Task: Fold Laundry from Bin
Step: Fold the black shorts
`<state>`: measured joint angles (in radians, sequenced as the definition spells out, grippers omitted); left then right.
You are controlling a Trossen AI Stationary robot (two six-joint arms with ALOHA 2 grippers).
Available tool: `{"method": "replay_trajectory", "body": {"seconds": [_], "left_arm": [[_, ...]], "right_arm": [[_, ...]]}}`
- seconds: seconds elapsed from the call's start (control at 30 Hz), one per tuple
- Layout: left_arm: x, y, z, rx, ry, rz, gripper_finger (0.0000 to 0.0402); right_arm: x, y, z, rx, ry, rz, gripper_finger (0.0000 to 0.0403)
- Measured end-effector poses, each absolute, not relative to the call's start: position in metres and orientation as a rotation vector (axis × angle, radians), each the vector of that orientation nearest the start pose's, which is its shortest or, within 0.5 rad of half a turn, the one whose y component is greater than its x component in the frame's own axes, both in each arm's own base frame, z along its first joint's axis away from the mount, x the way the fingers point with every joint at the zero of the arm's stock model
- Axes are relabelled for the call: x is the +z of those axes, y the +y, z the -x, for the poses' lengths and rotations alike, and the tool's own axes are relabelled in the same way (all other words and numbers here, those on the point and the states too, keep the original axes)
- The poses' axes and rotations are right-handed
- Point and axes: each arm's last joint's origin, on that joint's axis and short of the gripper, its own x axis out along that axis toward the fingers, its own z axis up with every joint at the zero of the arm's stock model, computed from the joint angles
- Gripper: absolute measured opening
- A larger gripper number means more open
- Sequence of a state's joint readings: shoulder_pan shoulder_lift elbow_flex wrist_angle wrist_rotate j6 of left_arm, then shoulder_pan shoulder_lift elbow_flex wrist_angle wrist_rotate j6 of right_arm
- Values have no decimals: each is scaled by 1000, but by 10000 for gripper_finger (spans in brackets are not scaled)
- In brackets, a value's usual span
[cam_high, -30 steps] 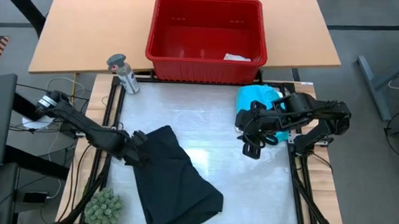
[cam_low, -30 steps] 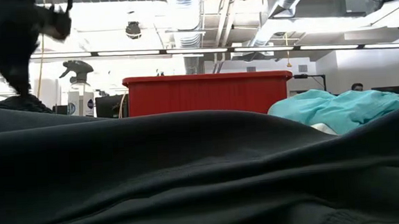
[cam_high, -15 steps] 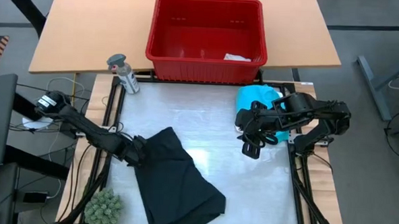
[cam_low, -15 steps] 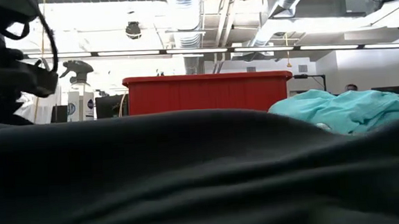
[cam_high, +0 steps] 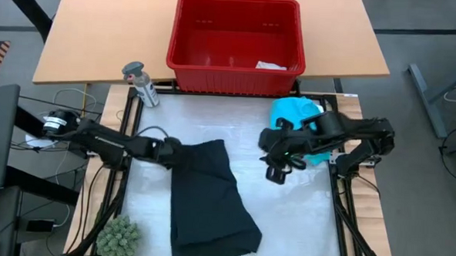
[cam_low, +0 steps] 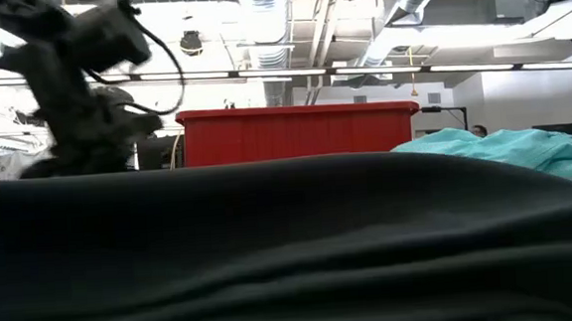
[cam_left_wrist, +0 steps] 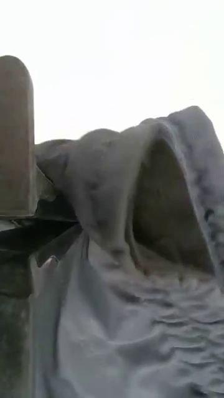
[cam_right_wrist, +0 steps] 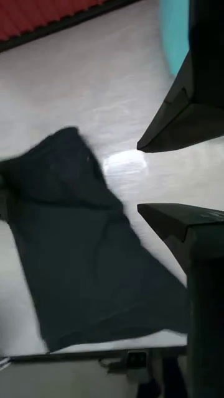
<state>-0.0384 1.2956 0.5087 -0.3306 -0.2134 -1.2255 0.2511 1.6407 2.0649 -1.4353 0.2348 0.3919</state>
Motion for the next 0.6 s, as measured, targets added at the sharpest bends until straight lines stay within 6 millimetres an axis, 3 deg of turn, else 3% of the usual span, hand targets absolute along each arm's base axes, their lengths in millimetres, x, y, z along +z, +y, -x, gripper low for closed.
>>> {"method": "replay_trajectory", "body": {"seconds": [0.2,0.3,0.4,0.5,0.6], "left_arm": [[123,35,-228,773,842,902,0],[128,50,-240,728,853,887,0],[152,60,-253,678,824,831,0],[197,73,-268,645,707,745,0],[236,82,-270,640,706,674,0]], "right_arm": [[406,79,-311,-161,1051,-52,166],[388,89,-328,-131,1090,9,166],[383,97,-336,-124,1062,57,166],[388,97,-332,-156,1034,77,166],[388,91,-332,-196,1033,57,166]]}}
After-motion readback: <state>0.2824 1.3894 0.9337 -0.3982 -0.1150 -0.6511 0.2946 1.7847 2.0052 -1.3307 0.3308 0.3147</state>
